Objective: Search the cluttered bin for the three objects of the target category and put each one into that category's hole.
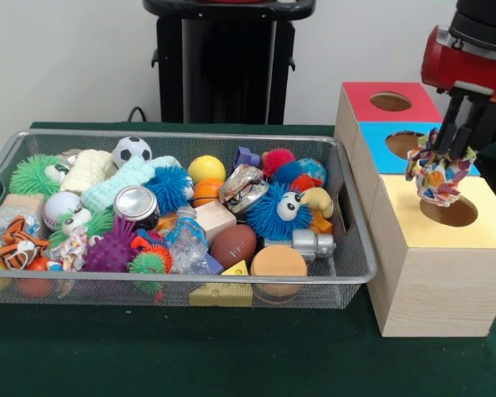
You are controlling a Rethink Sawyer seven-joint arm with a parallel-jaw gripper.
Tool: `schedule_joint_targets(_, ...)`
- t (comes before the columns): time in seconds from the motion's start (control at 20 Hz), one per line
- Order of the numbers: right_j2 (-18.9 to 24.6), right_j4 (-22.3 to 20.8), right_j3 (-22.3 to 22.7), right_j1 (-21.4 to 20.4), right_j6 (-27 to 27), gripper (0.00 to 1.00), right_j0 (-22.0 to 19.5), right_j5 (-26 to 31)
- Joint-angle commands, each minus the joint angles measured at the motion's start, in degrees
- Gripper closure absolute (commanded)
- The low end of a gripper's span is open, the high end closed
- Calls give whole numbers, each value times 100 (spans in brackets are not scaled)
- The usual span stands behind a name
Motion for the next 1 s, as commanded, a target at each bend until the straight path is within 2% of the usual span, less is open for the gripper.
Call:
schedule_joint_targets(0.05, 545, 102, 621, 90, 1042, 100, 27, -249)
schedule_joint_targets(0.6, 434, 170, 31, 386, 1368, 100, 136, 44)
schedule_joint_targets(0.75, 385, 175, 10, 367, 1383, 100, 171, 129)
schedule_joint_targets(1.0, 422, 123, 140, 308, 1067, 100, 24, -1)
